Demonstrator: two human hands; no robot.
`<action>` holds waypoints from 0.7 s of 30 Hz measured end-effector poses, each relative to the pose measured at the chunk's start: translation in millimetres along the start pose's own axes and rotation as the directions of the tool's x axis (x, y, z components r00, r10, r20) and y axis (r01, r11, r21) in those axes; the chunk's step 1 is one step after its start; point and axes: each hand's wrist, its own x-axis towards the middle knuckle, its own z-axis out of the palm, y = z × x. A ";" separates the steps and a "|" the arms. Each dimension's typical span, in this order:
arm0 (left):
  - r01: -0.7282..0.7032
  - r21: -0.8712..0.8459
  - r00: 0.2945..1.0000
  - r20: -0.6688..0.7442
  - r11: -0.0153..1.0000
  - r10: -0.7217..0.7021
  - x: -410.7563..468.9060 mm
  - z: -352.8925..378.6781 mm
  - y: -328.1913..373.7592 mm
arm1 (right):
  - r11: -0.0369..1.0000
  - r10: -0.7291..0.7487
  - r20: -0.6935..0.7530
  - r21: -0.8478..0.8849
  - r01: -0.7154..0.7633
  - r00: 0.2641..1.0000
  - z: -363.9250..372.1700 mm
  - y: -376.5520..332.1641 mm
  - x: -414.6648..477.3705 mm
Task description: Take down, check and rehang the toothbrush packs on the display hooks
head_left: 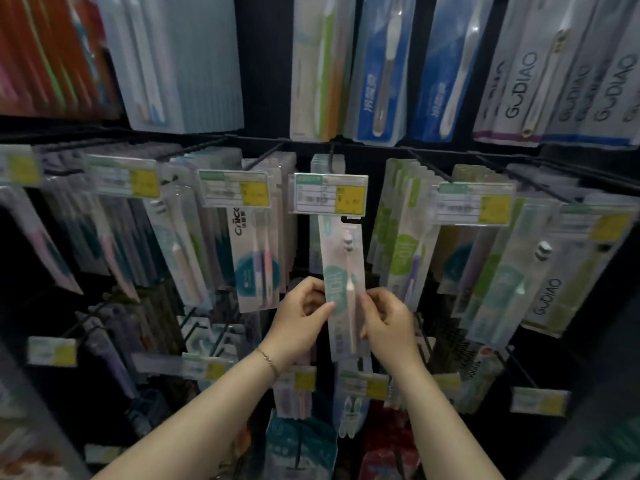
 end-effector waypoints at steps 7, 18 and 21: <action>-0.023 -0.040 0.997 -0.069 0.999 0.020 16.7 -13.0 -5.5 | 0.992 -0.119 -0.008 -0.043 0.118 0.993 20.9 -3.8 22.7; 0.099 -0.109 0.987 -0.113 0.989 -0.111 45.9 -11.9 -7.9 | 0.981 -0.086 -0.011 -0.177 0.083 0.996 27.3 -20.1 48.3; 0.104 -0.204 0.986 -0.109 0.973 -0.128 44.3 -9.9 -9.3 | 0.957 -0.148 0.008 -0.253 0.145 0.989 26.2 -23.0 51.4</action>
